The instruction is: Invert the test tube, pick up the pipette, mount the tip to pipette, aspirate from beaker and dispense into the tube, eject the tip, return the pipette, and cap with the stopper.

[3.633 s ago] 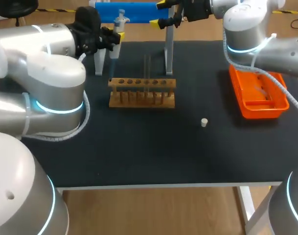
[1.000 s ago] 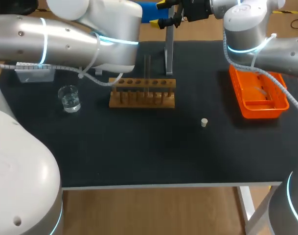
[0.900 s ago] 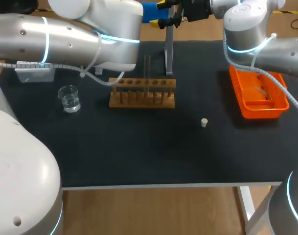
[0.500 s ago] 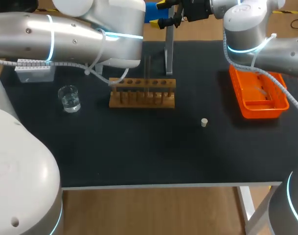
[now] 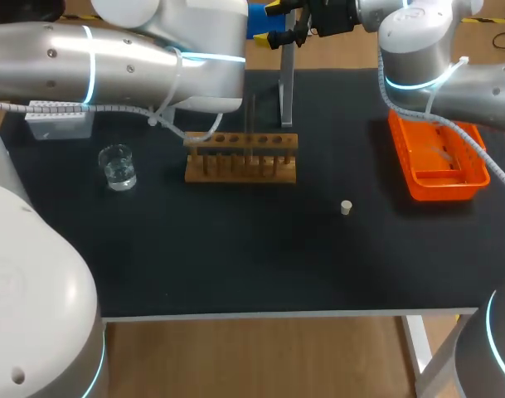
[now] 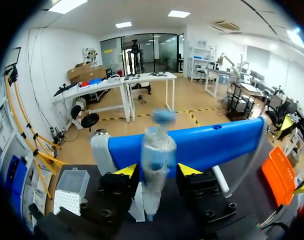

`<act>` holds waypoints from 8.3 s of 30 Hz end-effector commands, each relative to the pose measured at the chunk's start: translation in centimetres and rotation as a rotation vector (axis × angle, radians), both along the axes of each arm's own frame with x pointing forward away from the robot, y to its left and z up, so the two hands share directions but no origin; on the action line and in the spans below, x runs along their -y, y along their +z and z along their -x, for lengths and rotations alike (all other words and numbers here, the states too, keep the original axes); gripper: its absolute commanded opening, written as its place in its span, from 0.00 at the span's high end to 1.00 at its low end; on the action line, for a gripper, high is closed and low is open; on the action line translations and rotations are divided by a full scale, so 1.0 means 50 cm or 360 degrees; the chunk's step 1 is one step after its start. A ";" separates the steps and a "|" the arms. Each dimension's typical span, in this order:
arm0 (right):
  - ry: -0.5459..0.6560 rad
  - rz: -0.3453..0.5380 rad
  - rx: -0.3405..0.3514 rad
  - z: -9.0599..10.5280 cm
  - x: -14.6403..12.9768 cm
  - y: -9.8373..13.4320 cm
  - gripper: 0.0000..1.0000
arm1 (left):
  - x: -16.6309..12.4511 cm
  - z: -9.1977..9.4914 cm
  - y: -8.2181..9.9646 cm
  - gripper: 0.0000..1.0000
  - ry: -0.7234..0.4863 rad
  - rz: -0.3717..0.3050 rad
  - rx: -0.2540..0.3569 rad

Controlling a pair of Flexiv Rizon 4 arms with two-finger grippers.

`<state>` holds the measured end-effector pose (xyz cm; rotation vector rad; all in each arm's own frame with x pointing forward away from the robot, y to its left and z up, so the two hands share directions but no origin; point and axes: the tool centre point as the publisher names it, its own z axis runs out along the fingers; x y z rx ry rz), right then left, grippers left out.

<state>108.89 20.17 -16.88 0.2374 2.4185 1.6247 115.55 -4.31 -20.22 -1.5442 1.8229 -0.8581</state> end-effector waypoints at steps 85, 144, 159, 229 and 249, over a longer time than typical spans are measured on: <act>0.0006 0.0007 -0.0005 -0.002 0.002 0.002 0.00 | 0.260 0.355 -0.071 0.00 -0.1975 0.0216 0.0029; 0.0006 0.0007 -0.0005 -0.002 0.002 0.002 0.00 | 0.314 0.338 -0.197 0.00 -0.2081 0.0044 0.0108; 0.0006 0.0007 -0.0005 -0.002 0.002 0.002 0.00 | 0.303 0.340 -0.199 0.00 -0.2072 0.0037 0.0106; -0.0137 0.0038 -0.0170 0.549 0.415 -0.167 0.00 | 0.300 0.340 -0.199 0.00 -0.2068 0.0018 0.0104; -0.0331 0.0123 -0.0214 0.592 0.409 -0.349 0.00 | 0.300 0.340 -0.199 0.00 -0.2068 0.0018 0.0104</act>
